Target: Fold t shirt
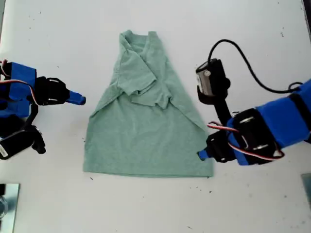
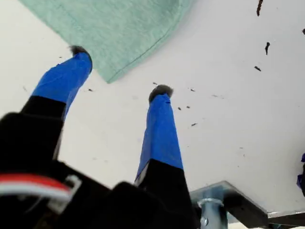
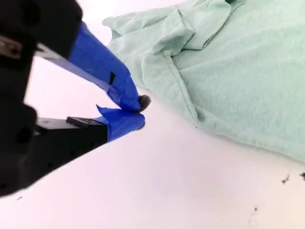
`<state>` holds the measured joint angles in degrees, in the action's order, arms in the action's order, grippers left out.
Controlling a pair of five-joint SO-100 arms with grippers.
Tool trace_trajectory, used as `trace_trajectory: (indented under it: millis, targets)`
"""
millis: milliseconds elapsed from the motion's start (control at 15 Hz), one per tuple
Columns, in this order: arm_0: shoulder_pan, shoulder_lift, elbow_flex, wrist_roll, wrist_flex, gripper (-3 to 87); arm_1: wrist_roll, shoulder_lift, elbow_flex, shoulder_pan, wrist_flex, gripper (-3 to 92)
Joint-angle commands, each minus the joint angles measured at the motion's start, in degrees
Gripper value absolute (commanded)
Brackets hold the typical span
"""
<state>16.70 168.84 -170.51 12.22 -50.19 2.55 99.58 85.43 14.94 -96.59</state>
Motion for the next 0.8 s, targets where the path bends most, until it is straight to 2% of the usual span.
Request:
trace_trajectory:
  millis: [0,200,400,600,733]
  targets:
    - [0.26,0.26,0.18,0.44,0.62,-0.2,0.97,3.16,-2.46,-0.70,0.88,27.2]
    - [0.26,-0.09,0.18,0.79,0.88,-0.2,-0.53,3.16,6.33,0.00,9.05,26.8]
    - [-0.53,-0.44,0.18,0.97,0.88,-0.2,-3.34,2.02,24.17,0.97,29.79,22.6]
    - [-0.79,-0.53,0.18,0.97,0.88,-0.2,-4.48,-0.44,35.86,1.41,45.53,2.5]
    - [-0.79,-0.18,0.26,0.97,0.79,-0.2,-4.83,0.18,38.85,1.23,47.99,2.4]
